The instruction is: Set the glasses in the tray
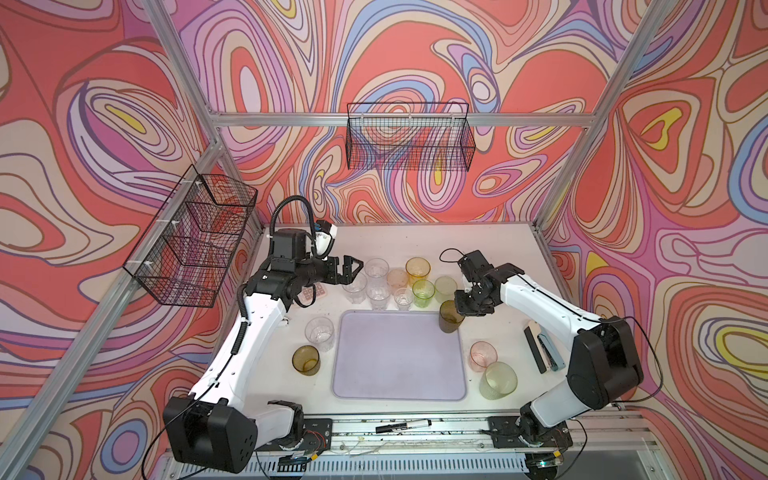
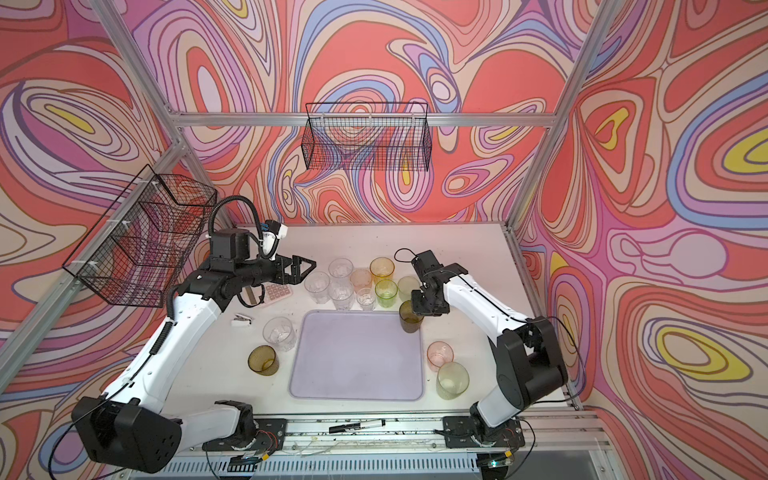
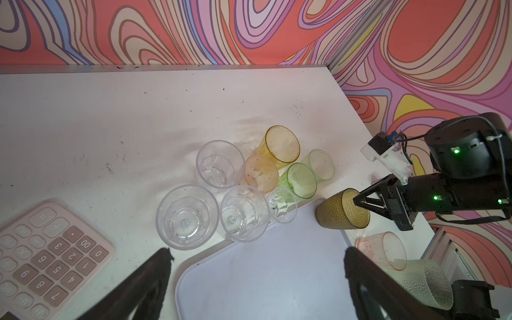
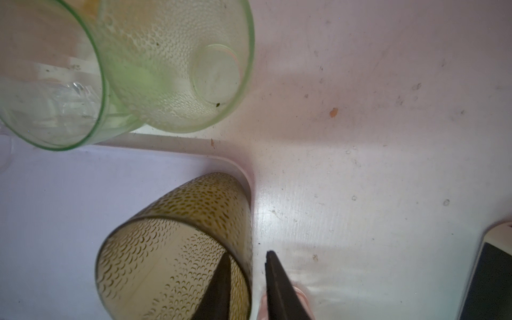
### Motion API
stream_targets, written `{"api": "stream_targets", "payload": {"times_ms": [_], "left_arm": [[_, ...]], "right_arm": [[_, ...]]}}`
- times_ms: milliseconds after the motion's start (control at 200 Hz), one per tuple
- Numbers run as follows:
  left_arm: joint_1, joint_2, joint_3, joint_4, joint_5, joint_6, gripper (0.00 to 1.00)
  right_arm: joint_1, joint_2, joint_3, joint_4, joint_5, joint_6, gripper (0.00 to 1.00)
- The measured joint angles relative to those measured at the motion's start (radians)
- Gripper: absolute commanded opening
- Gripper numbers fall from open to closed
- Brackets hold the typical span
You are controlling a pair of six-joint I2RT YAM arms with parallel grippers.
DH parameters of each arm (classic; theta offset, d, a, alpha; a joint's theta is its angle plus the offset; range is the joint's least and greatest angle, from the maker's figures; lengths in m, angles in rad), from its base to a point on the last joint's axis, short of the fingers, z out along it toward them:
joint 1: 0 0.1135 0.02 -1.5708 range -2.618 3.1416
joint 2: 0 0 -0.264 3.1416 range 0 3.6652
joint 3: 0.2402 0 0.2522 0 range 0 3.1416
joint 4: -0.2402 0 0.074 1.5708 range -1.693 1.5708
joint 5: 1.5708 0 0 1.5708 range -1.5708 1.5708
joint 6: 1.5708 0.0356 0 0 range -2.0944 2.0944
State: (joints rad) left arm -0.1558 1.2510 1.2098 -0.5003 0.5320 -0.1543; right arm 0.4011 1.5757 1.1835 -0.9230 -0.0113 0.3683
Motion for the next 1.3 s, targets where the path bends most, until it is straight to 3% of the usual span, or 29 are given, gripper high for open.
{"api": "stream_targets", "payload": {"times_ms": [386, 861, 1302], "left_arm": [[0.000, 0.000, -0.001, 0.001, 0.016, -0.014, 1.00], [0.000, 0.006, -0.017, 0.019, 0.046, -0.053, 1.00], [0.000, 0.024, -0.016, 0.023, 0.045, -0.066, 1.00]], "right_arm": [[0.011, -0.049, 0.045, -0.112, 0.033, 0.000, 0.37], [0.042, -0.158, 0.074, -0.312, 0.039, 0.061, 0.38], [0.100, -0.181, 0.023, -0.353, -0.021, 0.108, 0.38]]}}
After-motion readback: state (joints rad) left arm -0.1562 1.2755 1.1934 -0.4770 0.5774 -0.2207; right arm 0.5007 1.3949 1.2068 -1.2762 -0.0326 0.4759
